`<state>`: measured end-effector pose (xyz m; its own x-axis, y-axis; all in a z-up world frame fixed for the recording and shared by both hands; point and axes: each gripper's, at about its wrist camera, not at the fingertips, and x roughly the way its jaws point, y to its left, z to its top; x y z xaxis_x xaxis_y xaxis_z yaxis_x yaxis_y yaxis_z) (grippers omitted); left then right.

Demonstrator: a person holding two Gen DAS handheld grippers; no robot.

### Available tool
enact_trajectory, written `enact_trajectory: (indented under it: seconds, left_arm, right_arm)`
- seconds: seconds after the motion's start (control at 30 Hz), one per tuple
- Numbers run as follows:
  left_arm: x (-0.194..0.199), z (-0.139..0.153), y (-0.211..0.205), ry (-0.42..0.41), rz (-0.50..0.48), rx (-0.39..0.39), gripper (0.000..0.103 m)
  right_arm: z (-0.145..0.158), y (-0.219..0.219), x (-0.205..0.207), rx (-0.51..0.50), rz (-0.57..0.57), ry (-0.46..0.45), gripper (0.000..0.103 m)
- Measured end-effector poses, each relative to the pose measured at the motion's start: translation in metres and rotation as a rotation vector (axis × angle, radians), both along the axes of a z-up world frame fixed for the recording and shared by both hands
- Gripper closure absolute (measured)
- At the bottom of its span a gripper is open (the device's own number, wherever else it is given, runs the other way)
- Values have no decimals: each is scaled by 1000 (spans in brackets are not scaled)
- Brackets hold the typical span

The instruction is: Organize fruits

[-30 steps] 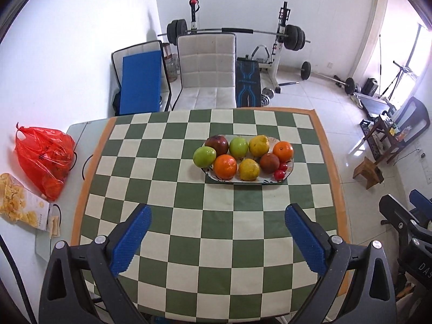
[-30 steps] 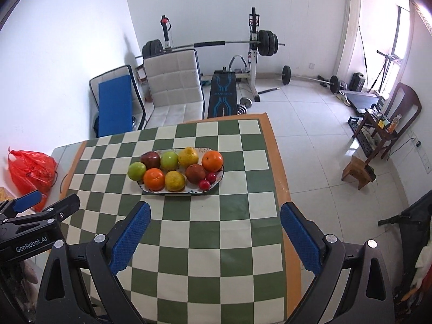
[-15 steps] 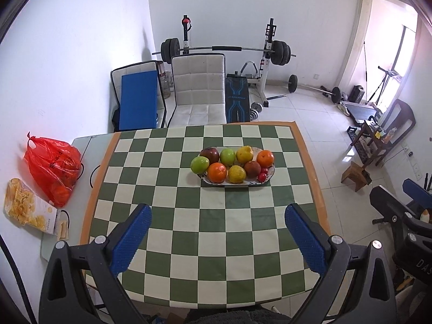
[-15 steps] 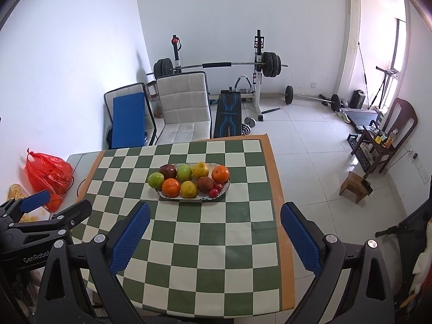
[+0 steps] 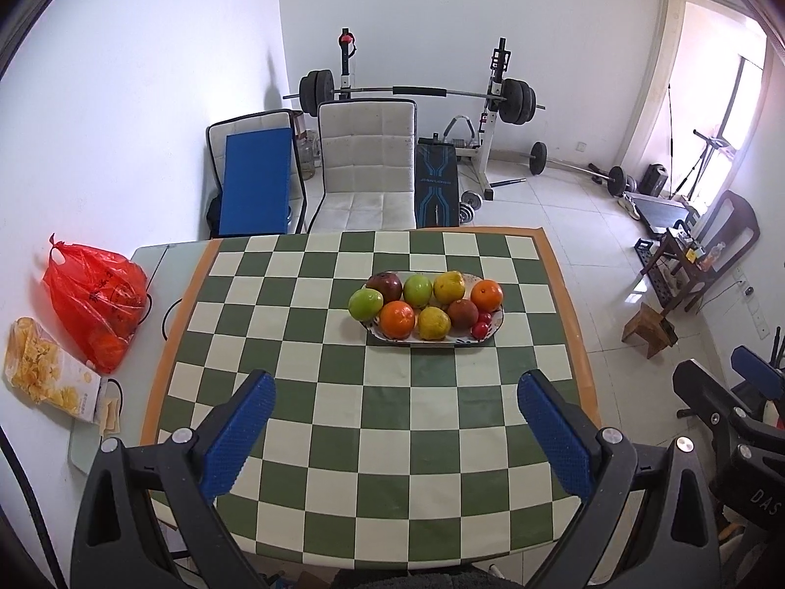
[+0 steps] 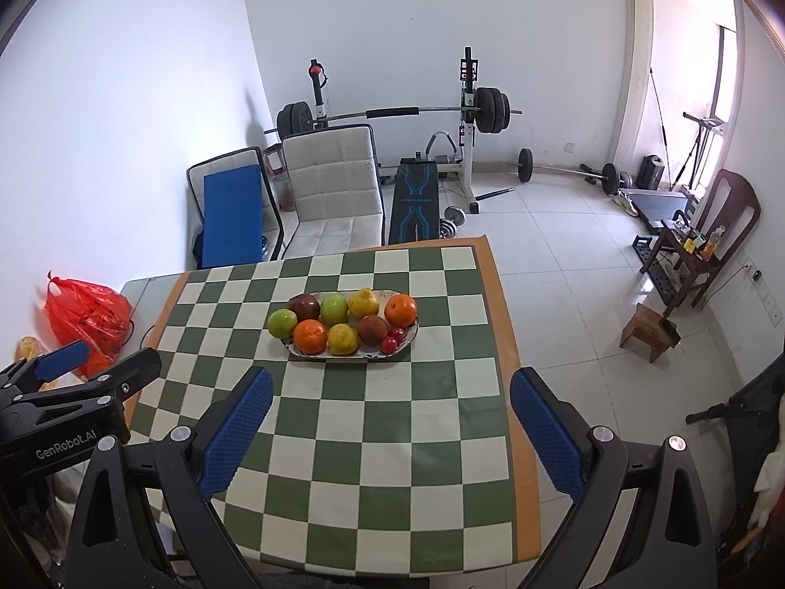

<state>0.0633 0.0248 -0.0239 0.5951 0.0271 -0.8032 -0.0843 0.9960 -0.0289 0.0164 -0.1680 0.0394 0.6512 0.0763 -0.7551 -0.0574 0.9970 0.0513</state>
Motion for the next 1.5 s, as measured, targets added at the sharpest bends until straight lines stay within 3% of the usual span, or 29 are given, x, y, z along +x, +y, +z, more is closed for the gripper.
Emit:
enact_trajectory:
  seconds: [0.6, 1.0, 1.5]
  left_arm:
    - [80, -64, -1, 18, 38, 59, 0]
    - [99, -93, 7, 72, 65, 54, 0]
    - [100, -90, 14, 57, 71, 69, 0]
  right_arm:
    - [-102, -1, 114, -63, -25, 70, 3]
    - [-122, -3, 137, -76, -28, 103, 3]
    - [-119, 1, 137, -69, -18, 101, 3]
